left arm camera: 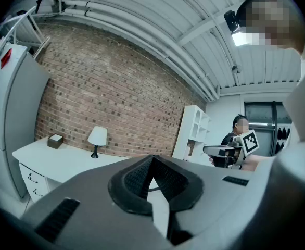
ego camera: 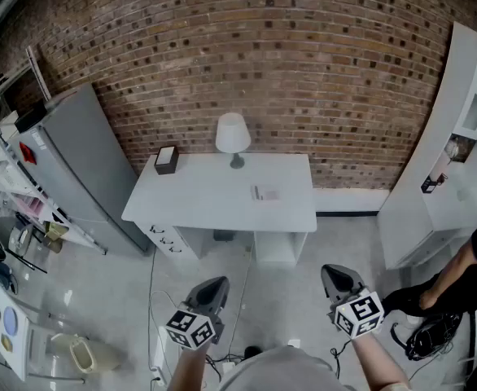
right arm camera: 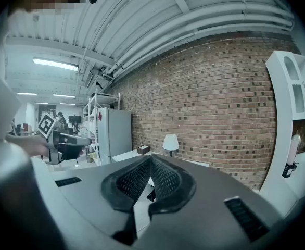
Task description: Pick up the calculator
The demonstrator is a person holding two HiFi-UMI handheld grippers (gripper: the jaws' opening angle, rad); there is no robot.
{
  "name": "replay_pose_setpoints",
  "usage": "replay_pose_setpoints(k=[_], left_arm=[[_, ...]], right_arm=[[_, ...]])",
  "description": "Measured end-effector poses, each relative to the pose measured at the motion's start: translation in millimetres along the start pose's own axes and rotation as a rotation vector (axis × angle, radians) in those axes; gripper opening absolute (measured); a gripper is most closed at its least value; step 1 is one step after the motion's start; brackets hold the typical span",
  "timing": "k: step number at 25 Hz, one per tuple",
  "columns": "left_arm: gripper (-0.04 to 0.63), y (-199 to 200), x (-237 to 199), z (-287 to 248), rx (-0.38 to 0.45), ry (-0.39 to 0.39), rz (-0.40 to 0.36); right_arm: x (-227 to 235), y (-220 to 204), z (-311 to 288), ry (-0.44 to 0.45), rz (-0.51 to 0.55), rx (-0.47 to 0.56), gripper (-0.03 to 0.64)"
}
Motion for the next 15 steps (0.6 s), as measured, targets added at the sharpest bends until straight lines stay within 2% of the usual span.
replay_pose_setpoints(k=[8, 15], left_arm=[[0.014, 2.2, 1.9, -3.5, 0.008, 0.000, 0.004], [0.014, -2.4, 1.8, -7.6, -0.001, 0.002, 0.022]], right_arm=[[-2.8, 6.1, -1.5, 0.004, 0.004, 0.005, 0.011], [3.8, -0.6, -3.3, -0.037, -0.020, -0.015, 0.012]])
Point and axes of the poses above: the fingertips, and each gripper's own axes: z backward along the fingers, x to its right, y out of its top, the point moved 6 cm from there along z, backward along the fingers, and after that the axes turned 11 degrees about -y, right-handed, at the moved point
